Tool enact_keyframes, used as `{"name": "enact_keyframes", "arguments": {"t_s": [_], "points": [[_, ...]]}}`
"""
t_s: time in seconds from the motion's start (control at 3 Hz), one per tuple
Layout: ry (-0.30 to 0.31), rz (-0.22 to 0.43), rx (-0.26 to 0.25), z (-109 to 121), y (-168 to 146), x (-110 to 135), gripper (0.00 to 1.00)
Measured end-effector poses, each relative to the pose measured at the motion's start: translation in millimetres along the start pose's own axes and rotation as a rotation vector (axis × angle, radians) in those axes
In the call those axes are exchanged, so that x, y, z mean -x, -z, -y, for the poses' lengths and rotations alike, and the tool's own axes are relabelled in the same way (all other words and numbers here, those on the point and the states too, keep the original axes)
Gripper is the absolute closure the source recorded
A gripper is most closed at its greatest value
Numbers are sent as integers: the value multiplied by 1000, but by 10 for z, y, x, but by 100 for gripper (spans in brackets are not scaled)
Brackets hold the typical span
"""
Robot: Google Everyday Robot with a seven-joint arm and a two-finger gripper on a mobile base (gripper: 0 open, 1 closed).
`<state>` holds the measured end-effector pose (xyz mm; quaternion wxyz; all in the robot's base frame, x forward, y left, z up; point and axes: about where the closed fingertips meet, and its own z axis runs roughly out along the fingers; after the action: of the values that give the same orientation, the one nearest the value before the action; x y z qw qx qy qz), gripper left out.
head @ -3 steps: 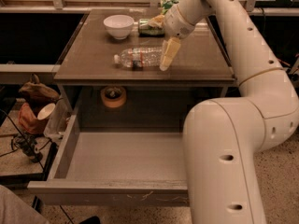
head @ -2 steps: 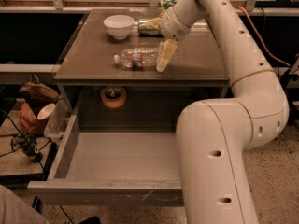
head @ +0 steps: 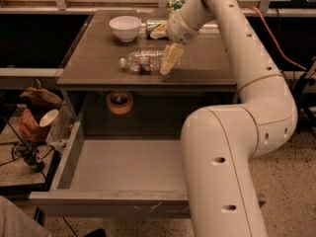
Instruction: Place water bottle into top drawer
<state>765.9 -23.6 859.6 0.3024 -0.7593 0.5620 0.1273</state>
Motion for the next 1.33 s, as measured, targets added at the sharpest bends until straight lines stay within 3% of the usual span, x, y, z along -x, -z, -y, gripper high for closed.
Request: {"name": "enact_keyframes", "arguments": {"t_s": [1.0, 1.33], "points": [[1, 3, -15, 44, -20, 10, 88], [8, 0, -70, 26, 263, 62, 100]]}}
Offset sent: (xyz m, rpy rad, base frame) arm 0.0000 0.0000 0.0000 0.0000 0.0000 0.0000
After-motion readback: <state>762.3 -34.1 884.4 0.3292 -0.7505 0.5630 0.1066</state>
